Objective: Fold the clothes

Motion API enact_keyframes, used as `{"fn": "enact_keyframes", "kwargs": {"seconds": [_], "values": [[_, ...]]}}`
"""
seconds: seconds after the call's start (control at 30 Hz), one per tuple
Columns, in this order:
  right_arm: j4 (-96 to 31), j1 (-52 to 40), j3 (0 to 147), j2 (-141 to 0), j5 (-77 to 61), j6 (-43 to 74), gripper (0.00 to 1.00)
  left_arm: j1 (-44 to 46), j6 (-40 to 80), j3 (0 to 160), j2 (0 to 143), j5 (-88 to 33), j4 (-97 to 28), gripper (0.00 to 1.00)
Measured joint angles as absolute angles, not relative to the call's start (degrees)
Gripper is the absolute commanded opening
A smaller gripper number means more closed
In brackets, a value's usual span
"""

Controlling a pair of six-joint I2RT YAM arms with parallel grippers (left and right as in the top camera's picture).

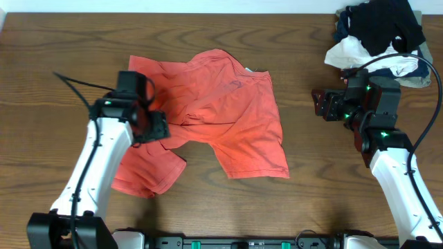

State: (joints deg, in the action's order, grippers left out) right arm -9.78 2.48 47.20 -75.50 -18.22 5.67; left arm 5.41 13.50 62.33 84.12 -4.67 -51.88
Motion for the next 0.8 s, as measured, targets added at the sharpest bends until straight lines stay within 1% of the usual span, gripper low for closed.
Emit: {"fn": "enact_keyframes", "kwargs": {"seconds": [0.2,0.27,0.3,0.4,0.53,0.6,0.8], "values": [[-9.4,2.5,47.2,-75.5,-18.2,5.7,0.71,14.9,13.5,59.6,84.5,-7.4,-49.8,0.72],[-9.4,2.5,47.2,-75.5,-18.2,5.7,0.72,17.1,13.9,58.1,85.6,-7.7,-48.4,0.69],[-9.4,2.5,47.2,-75.5,-18.2,5.7,0.71,17.8,14.4,57.3,86.6,-7.8,-47.3,0.66],[-9.5,2.5,47.2,-75.5,-18.2,5.7,0.72,18.7,16.1,55.5,90.1,-7.8,-45.5,0.59],[-10.2,2.5,47.2,-75.5,-18.2,5.7,0.72,19.0,18.3,54.7,95.3,-7.3,-45.5,0.59],[-10.7,2.5,47.2,-75.5,-18.2,5.7,0.72,19.0,19.4,54.7,97.3,-6.9,-45.9,0.57],[-11.0,2.5,47.2,-75.5,-18.2,5.7,0.71,19.0,22.2,54.7,99.9,-6.2,-47.1,0.53]]}}
